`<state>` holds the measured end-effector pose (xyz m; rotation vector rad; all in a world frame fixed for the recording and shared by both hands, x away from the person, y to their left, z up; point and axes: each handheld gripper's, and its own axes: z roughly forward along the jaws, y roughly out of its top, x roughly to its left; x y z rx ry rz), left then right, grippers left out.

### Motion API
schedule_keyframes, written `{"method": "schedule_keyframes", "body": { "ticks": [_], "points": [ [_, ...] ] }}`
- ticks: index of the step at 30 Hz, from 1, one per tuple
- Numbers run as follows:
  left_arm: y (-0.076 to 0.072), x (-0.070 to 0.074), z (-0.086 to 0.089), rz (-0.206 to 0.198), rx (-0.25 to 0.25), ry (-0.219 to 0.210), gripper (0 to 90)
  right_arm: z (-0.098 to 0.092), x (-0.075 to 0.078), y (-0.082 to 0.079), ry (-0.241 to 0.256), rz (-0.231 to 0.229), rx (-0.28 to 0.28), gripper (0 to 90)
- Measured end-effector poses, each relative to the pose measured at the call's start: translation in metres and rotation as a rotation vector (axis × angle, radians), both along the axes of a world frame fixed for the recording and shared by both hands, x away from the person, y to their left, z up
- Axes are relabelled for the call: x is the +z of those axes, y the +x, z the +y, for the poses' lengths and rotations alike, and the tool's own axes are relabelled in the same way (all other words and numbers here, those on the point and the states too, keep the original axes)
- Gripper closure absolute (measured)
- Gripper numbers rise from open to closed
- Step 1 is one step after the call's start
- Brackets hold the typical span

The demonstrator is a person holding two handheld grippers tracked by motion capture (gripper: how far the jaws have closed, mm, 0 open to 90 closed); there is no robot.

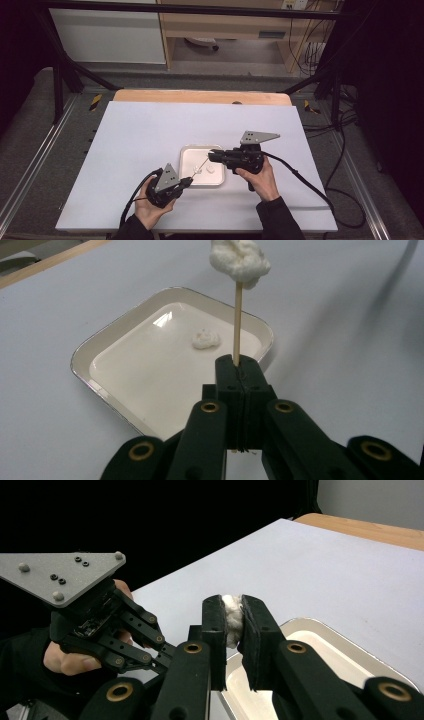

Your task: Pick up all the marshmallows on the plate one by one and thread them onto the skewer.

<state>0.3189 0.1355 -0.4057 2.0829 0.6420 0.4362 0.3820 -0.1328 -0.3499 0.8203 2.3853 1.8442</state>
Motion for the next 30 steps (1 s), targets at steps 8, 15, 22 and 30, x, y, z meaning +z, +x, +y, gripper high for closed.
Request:
{"method": "schedule_keyframes", "body": {
  "ticks": [8,15,22,30],
  "points": [
    [-0.0012,-0.0012,-0.0017,-0.01,-0.005,0.004,89.4,0.0022,-0.0021,-0.0008,0.0,0.003,0.009,81.6],
    [-0.0019,-0.0007,-0.0019,-0.016,-0.007,0.0,89.4,0.0037,-0.003,-0.0022,0.019,0.006,0.023,81.7],
    [-0.0021,0.0,-0.0018,-0.014,-0.009,-0.001,89.4,0.0049,-0.0042,-0.0028,0.028,0.011,0.026,81.8],
    [-0.0024,0.001,-0.0005,-0.018,-0.007,-0.004,89.3,0.0061,-0.0056,-0.0034,0.038,0.014,0.033,81.8]
  ]
}}
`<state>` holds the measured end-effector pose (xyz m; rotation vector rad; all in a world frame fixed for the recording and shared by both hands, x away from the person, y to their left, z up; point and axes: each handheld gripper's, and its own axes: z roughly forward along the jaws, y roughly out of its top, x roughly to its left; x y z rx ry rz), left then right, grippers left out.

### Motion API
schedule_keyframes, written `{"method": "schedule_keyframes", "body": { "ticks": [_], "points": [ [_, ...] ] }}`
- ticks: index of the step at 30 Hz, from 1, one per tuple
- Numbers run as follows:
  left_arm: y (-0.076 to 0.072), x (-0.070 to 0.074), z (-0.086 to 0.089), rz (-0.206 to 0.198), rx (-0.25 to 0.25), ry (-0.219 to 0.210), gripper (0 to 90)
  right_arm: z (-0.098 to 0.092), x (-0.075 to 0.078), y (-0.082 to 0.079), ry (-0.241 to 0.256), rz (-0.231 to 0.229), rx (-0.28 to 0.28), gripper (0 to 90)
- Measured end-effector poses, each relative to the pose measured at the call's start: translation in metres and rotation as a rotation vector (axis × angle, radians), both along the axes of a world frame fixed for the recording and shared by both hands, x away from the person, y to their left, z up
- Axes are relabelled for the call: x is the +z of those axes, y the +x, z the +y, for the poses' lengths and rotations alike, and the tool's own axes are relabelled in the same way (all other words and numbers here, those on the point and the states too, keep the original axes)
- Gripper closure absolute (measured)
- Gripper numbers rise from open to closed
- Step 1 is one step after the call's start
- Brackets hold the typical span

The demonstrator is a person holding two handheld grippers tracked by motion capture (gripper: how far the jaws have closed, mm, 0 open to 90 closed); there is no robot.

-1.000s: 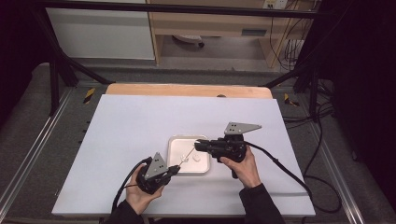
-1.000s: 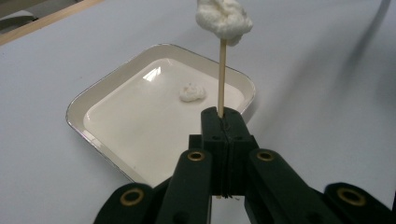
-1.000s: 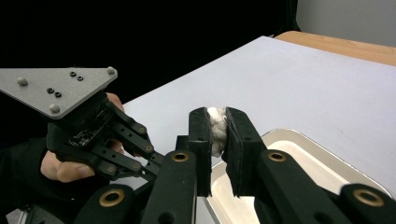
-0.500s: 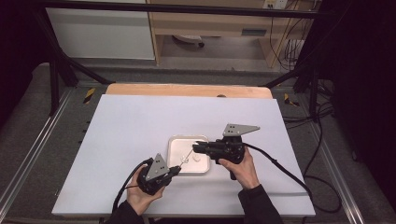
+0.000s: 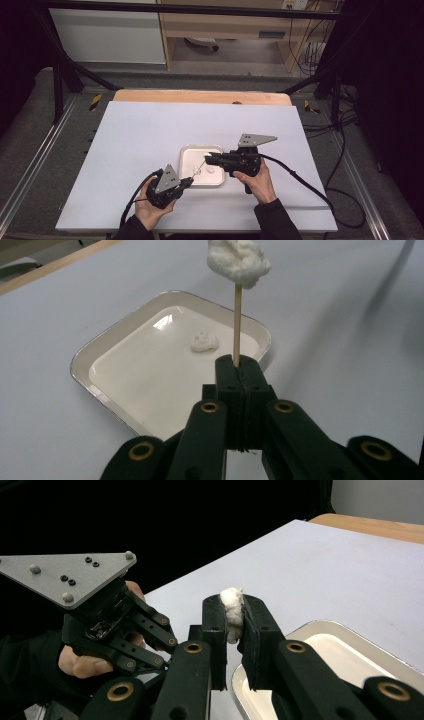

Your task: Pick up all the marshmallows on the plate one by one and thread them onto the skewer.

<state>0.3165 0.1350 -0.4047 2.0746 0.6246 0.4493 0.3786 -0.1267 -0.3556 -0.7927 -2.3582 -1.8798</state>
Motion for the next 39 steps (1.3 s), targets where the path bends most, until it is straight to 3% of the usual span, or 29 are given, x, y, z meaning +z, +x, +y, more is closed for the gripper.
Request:
{"method": "schedule_keyframes", "body": {
  "ticks": [35,39],
  "points": [
    [-0.0005,0.0012,-0.0028,-0.006,-0.014,-0.014,89.4,0.0003,-0.0025,-0.0016,0.013,0.006,0.014,81.2],
    [-0.002,-0.0003,-0.0033,-0.013,-0.006,0.005,89.4,0.0031,-0.0049,-0.002,0.021,0.01,0.028,82.0]
  ]
}}
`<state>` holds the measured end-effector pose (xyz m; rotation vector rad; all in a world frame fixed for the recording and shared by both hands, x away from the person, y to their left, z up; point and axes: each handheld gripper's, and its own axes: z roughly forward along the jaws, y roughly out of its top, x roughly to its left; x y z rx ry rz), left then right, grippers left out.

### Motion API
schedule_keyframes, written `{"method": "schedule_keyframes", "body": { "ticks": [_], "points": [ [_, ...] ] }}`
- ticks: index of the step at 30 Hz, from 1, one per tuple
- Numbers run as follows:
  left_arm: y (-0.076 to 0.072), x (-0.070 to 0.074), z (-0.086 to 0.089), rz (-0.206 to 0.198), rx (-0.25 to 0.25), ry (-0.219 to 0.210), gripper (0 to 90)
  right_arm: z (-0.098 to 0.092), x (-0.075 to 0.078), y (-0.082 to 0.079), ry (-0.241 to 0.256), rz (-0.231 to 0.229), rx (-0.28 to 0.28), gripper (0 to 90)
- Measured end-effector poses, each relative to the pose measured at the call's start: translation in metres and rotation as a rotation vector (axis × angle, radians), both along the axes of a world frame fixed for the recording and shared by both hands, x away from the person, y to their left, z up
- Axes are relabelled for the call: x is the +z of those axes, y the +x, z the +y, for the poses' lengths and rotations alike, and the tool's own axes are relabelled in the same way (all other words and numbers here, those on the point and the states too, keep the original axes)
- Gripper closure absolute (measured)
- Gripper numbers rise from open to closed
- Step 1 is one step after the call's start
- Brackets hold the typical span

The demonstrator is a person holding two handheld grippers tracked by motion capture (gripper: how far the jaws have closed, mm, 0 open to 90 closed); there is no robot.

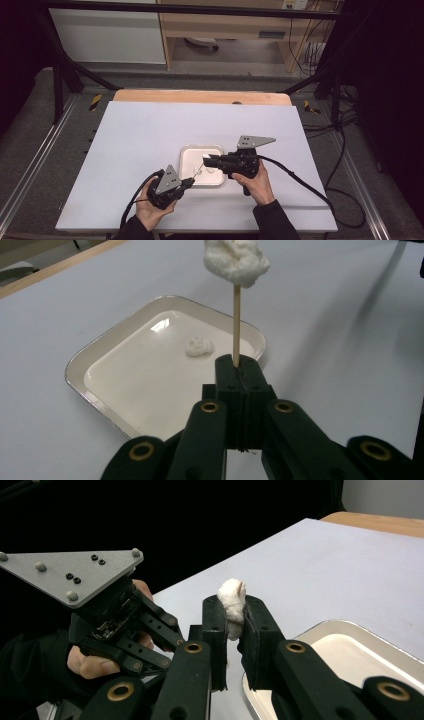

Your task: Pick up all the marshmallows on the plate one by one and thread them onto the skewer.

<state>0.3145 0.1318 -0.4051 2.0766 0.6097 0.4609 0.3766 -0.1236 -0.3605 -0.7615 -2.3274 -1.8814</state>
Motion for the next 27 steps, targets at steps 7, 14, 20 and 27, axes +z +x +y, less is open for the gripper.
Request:
{"method": "schedule_keyframes", "body": {
  "ticks": [7,14,20,27],
  "points": [
    [-0.001,0.0,0.0,-0.001,-0.002,0.001,89.4,0.002,-0.002,-0.002,0.013,0.003,0.015,82.5],
    [0.0,0.002,0.002,-0.007,0.002,-0.016,89.4,0.002,-0.002,-0.003,0.011,-0.004,0.01,82.6],
    [0.001,0.002,0.004,0.008,-0.006,-0.027,89.4,0.003,-0.004,-0.004,0.01,-0.004,0.015,82.7],
    [-0.002,0.017,0.002,-0.068,0.022,-0.026,89.5,0.013,-0.015,-0.004,-0.077,0.021,0.047,82.8]
  ]
}}
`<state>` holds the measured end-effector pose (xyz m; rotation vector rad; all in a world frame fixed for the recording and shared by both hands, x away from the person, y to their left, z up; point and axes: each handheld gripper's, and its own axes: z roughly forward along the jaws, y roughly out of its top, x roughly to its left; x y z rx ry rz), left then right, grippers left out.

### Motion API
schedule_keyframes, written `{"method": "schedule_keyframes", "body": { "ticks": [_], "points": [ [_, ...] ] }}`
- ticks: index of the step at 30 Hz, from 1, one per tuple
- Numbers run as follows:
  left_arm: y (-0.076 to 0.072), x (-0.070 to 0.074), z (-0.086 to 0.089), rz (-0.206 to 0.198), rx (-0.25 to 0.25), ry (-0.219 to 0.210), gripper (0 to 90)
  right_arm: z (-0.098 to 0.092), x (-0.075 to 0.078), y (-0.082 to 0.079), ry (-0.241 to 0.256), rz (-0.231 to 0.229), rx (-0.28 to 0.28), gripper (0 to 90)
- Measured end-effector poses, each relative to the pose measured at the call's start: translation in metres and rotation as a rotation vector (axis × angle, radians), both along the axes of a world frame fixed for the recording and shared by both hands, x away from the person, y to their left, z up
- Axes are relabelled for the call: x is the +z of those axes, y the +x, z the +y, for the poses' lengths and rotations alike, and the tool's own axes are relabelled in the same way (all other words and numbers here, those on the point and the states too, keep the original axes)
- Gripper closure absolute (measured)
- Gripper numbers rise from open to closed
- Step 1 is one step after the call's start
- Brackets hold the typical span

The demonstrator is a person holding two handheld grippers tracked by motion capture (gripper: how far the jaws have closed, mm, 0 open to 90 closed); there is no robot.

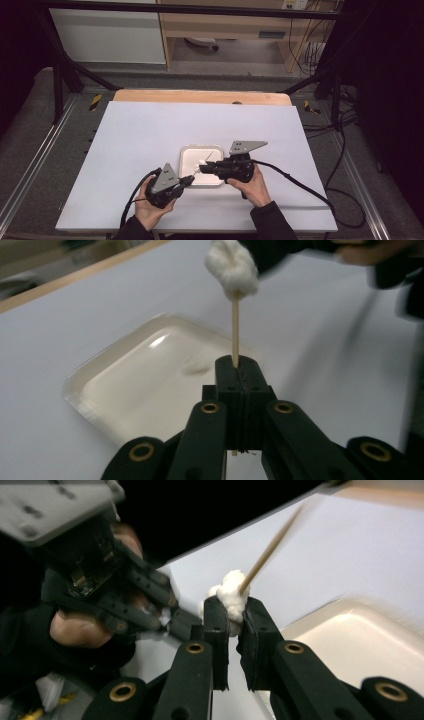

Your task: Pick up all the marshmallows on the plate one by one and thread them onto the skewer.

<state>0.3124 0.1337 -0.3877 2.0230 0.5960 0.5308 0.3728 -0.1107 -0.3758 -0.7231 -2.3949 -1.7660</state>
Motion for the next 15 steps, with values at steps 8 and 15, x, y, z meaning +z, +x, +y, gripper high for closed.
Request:
{"method": "schedule_keyframes", "body": {
  "ticks": [8,15],
  "points": [
    [0.004,-0.004,0.008,0.051,0.014,-0.035,89.5,0.014,-0.012,-0.001,0.059,-0.009,-0.024,76.0],
    [0.012,-0.009,0.017,0.1,0.046,-0.047,89.4,0.004,-0.001,-0.001,0.076,-0.082,-0.138,32.9]
  ]
}}
